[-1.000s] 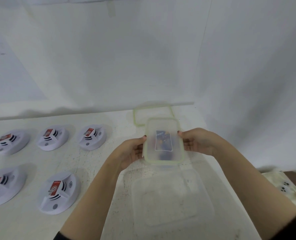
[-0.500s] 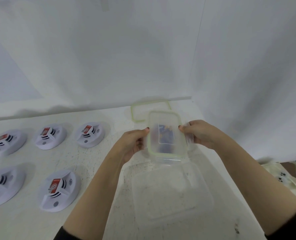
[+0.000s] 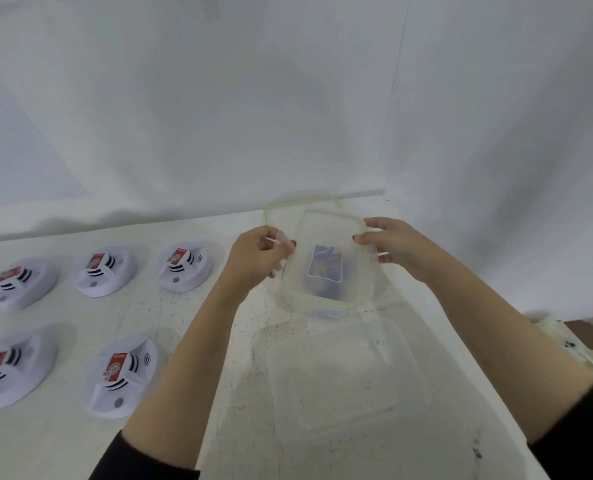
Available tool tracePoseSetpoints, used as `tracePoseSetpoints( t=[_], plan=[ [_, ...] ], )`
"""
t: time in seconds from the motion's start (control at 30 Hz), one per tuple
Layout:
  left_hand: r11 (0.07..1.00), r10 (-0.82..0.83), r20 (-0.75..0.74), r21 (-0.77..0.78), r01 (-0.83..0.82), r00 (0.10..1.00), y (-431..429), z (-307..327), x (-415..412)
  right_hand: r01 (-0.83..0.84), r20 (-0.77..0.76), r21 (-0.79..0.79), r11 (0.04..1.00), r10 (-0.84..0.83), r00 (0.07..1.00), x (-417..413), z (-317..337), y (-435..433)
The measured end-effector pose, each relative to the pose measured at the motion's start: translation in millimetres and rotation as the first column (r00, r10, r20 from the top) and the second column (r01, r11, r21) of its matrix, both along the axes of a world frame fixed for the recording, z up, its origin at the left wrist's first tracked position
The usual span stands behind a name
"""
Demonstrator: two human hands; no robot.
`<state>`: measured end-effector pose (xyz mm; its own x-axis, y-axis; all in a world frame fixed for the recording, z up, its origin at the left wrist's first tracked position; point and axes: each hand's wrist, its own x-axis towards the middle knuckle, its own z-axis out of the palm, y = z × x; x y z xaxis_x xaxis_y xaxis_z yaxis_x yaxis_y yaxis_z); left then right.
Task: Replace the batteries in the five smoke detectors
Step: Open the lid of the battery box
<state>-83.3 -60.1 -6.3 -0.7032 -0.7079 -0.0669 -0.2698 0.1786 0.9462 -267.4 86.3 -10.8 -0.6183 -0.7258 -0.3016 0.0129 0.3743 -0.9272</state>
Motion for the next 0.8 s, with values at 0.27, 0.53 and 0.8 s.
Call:
tracePoseSetpoints(
  t=[0.27, 0.53, 0.8],
  plan=[
    [0.99, -0.135, -0.12, 0.017, 0.138, 0.983, -4.2, 42.1, -7.3, 0.038, -0.072, -0.201, 0.979, -0.053, 0.996, -2.4, 22.5, -8.2],
    [0.925, -0.146, -0.21, 0.319, 0.209, 0.967, -27.1, 53.2, -6.9, 0.255, 0.303, -0.471, 0.844, -0.116, 0.946, -18.5, 43.6, -16.4],
    [0.941, 0.144, -0.211, 0.33, -0.069, 0.967, -44.6, 35.7, -21.2, 0.301, 0.39, -0.405, 0.863, -0.134, 0.911, -17.0, 36.5, -45.1]
  ],
)
